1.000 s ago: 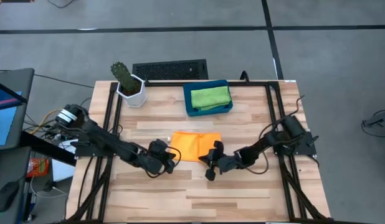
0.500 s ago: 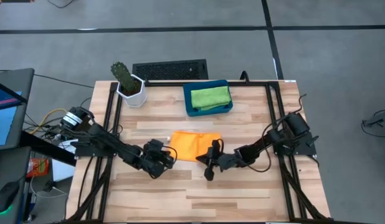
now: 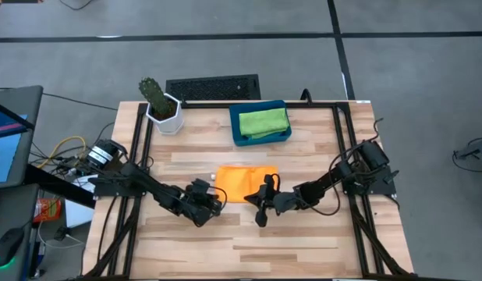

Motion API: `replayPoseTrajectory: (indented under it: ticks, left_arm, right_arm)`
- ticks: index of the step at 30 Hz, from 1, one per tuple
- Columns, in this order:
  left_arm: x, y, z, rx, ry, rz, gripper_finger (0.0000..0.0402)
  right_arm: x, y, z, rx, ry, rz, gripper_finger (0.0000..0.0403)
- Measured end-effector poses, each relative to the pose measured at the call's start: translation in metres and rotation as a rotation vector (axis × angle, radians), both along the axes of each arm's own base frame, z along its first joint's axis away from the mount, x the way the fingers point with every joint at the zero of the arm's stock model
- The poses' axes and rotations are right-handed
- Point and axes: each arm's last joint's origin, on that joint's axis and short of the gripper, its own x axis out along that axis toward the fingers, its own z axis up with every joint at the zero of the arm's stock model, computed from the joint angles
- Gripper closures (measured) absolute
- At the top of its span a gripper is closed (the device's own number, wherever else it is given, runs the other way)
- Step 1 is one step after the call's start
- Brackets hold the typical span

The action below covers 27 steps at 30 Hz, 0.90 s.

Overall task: Fold microfiber towels
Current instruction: Fold the orange microfiber cloth

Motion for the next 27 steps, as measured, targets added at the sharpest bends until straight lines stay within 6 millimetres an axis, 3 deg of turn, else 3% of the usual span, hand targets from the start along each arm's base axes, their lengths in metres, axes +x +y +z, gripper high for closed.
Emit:
replayPoseTrajectory:
  ticks: [9,13,17,22,27]
  left_arm:
    - [-0.023,0.005,0.033,-0.094,0.121,-0.076,0.0401]
    - [-0.027,0.009,0.063,-0.122,0.009,-0.063,0.0399]
    - [-0.037,0.014,0.079,-0.141,-0.009,-0.061,0.0373]
    - [-0.044,0.016,0.091,-0.282,-0.028,-0.009,0.032]
    - [-0.046,0.019,0.113,-0.481,-0.103,-0.075,0.0292]
  right_arm:
    - [-0.001,0.003,0.004,0.008,-0.013,0.005,0.0384]
    - [-0.002,0.003,0.011,0.024,-0.036,0.006,0.0379]
    - [-0.003,0.004,0.022,0.023,-0.061,0.014,0.0369]
    - [-0.01,0.001,0.04,0.005,-0.03,0.021,0.0372]
    - [-0.03,-0.007,0.078,-0.027,0.018,0.028,0.0381]
